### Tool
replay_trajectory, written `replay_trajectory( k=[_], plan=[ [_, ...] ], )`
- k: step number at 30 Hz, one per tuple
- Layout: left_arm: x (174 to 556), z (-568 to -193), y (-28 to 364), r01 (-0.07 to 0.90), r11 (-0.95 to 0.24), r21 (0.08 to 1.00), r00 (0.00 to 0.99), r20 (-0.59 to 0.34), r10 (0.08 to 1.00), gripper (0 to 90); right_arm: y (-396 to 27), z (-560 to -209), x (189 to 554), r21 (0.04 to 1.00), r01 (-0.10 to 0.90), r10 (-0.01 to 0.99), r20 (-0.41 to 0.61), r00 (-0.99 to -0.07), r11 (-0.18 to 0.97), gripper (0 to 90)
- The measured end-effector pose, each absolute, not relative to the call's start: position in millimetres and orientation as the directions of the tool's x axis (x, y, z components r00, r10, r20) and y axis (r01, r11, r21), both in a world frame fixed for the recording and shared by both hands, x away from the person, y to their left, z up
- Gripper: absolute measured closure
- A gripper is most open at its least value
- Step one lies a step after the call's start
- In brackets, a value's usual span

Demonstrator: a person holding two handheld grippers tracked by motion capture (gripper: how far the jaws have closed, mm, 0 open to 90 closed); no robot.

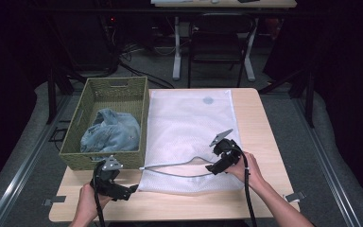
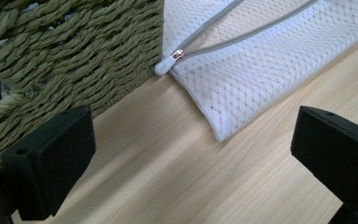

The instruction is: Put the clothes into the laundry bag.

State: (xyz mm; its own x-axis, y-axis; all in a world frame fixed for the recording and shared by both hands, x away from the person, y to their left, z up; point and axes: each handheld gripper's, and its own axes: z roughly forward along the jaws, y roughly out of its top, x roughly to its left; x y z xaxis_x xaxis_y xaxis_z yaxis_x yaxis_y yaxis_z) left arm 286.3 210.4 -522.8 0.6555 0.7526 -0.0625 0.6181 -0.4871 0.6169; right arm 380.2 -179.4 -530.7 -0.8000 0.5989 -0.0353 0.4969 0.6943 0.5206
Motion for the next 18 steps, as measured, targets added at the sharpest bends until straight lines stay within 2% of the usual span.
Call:
replay_trajectory(
  k=[14,18],
  plan=[
    [287.0,-524.5,210.2,0.621,-0.498,0.605,0.66,-0.063,0.749,0.1,-148.8,-551.2,401.2,0.458,0.479,0.565,-0.063,-0.822,0.749,32.1],
    [286.7,-524.9,209.4,0.621,-0.505,0.599,0.661,-0.055,0.748,0.2,-142.0,-554.1,403.5,0.449,0.479,0.565,-0.073,-0.822,0.755,43.3]
  ],
)
